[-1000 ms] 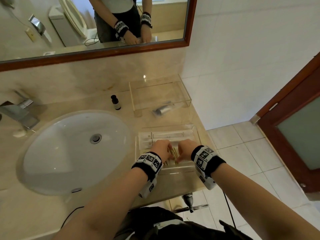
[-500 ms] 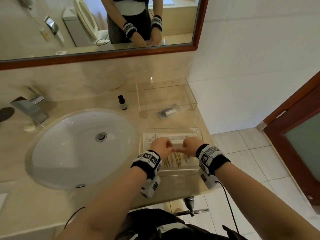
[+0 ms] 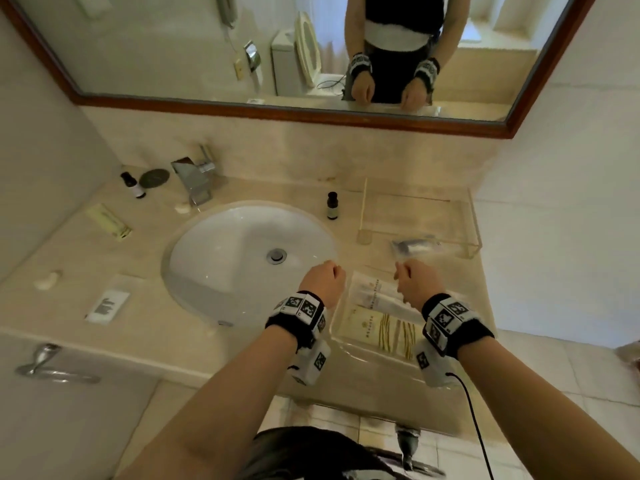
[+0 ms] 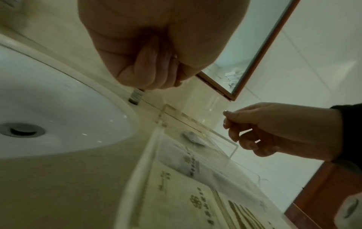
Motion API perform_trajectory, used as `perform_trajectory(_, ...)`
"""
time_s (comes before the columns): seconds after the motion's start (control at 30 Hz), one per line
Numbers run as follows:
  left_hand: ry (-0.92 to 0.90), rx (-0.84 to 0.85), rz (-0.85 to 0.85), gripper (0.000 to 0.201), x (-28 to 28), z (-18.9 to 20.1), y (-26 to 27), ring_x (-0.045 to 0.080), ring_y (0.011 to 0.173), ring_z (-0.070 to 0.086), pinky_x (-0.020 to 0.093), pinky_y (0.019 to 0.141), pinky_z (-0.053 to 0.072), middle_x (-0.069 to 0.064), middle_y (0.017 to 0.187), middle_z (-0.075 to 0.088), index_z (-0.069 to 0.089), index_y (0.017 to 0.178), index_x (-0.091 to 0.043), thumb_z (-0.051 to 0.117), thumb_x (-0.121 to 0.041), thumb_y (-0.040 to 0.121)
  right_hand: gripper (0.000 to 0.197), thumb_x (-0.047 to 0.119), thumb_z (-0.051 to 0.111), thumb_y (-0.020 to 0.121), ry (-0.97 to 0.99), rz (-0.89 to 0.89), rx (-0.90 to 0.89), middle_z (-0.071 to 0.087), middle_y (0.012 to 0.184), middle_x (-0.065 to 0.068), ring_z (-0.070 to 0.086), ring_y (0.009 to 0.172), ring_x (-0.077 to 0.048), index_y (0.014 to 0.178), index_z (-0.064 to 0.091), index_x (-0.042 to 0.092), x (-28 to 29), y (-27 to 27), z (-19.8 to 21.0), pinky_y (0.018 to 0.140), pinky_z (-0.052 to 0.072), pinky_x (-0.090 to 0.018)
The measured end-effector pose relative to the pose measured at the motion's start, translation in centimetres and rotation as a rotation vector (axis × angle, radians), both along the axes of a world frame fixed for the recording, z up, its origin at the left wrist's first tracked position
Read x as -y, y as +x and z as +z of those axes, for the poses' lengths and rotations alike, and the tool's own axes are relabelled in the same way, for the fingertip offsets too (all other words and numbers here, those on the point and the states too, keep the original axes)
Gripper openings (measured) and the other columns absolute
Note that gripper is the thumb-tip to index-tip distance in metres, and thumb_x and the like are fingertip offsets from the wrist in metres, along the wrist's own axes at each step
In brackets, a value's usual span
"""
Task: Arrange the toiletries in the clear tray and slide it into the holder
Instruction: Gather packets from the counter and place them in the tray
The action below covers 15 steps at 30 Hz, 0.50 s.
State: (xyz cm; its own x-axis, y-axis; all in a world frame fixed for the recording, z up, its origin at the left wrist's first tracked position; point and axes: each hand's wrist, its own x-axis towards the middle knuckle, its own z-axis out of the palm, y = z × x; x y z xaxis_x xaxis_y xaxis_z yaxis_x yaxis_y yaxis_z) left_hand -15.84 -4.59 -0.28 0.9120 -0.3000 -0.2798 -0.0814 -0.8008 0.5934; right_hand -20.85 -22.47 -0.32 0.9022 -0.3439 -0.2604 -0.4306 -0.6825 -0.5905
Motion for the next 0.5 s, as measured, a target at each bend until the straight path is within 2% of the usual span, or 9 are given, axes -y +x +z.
perform_trajectory(0.1, -0.024, 0.018, 0.099, 0.028, -2.8, 0.4, 0.1, 0.028, 0.072, 0.049, 0.035, 0.067, 0.038, 0.018, 0.082, 0.058, 0.043, 0.076, -0.008, 0.036, -0.024, 0.098, 0.04, 0.033, 0.035, 0.099, 0.038, 0.058, 0.04, 0.068, 0.081, -0.013, 0.065, 0.075, -0.032, 0.084, 0.062, 0.007, -2.5, 1.8, 1.0, 0.072, 0.056, -0.041)
perform_trajectory(0.17, -0.024, 0.021, 0.165, 0.036, -5.0, 0.7, 0.3, 0.024, 0.058, 0.04, 0.031, 0.057, 0.032, 0.009, 0.065, 0.044, 0.035, 0.064, -0.012, 0.037, -0.025, 0.098, 0.039, 0.034, 0.037, 0.098, 0.075, 0.092, 0.071, 0.068, 0.078, -0.013, 0.065, 0.075, -0.032, 0.083, 0.061, 0.008, -4.5, 2.9, 1.5, 0.07, 0.055, -0.041)
perform_trajectory(0.23, -0.04, 0.029, 0.223, 0.038, -7.3, 1.4, 0.8, 0.018, 0.05, 0.031, 0.028, 0.049, 0.023, 0.003, 0.055, 0.034, 0.032, 0.059, -0.012, 0.039, -0.022, 0.096, 0.037, 0.035, 0.038, 0.098, 0.104, 0.128, 0.09, 0.067, 0.078, -0.012, 0.065, 0.071, -0.03, 0.086, 0.061, 0.008, -6.5, 4.3, 1.8, 0.067, 0.054, -0.039)
perform_trajectory(0.3, -0.066, 0.052, 0.261, 0.036, -9.6, 2.1, 1.5, 0.017, 0.048, 0.028, 0.027, 0.047, 0.02, 0.001, 0.051, 0.031, 0.036, 0.06, -0.01, 0.043, -0.02, 0.094, 0.031, 0.034, 0.04, 0.098, 0.155, 0.159, 0.105, 0.065, 0.074, -0.008, 0.061, 0.061, -0.023, 0.087, 0.058, 0.011, -8.7, 5.6, 2.3, 0.061, 0.051, -0.035)
perform_trajectory(0.37, -0.066, 0.069, 0.297, 0.041, -12.1, 2.9, 2.5, 0.016, 0.047, 0.026, 0.027, 0.048, 0.02, 0.001, 0.051, 0.029, 0.031, 0.055, -0.014, 0.045, -0.021, 0.093, 0.026, 0.032, 0.041, 0.098, 0.221, 0.179, 0.121, 0.063, 0.071, -0.006, 0.056, 0.054, -0.019, 0.086, 0.055, 0.014, -11.0, 7.3, 2.8, 0.055, 0.048, -0.033)
perform_trajectory(0.43, -0.052, 0.076, 0.344, 0.043, -14.7, 3.3, 3.7, 0.016, 0.047, 0.027, 0.027, 0.048, 0.021, 0.001, 0.052, 0.029, 0.029, 0.054, -0.017, 0.046, -0.022, 0.093, 0.025, 0.032, 0.042, 0.098, 0.231, 0.208, 0.12, 0.063, 0.071, -0.005, 0.055, 0.054, -0.019, 0.089, 0.056, 0.013, -13.3, 9.1, 3.5, 0.053, 0.047, -0.032)
perform_trajectory(0.5, -0.038, 0.078, 0.372, 0.043, -17.2, 3.5, 4.8, 0.016, 0.048, 0.03, 0.027, 0.049, 0.023, 0.001, 0.052, 0.031, 0.03, 0.054, -0.017, 0.046, -0.023, 0.093, 0.025, 0.033, 0.043, 0.097, 0.207, 0.248, 0.115, 0.064, 0.071, -0.002, 0.059, 0.058, -0.02, 0.093, 0.058, 0.013, -15.6, 10.9, 4.4, 0.057, 0.051, -0.035)
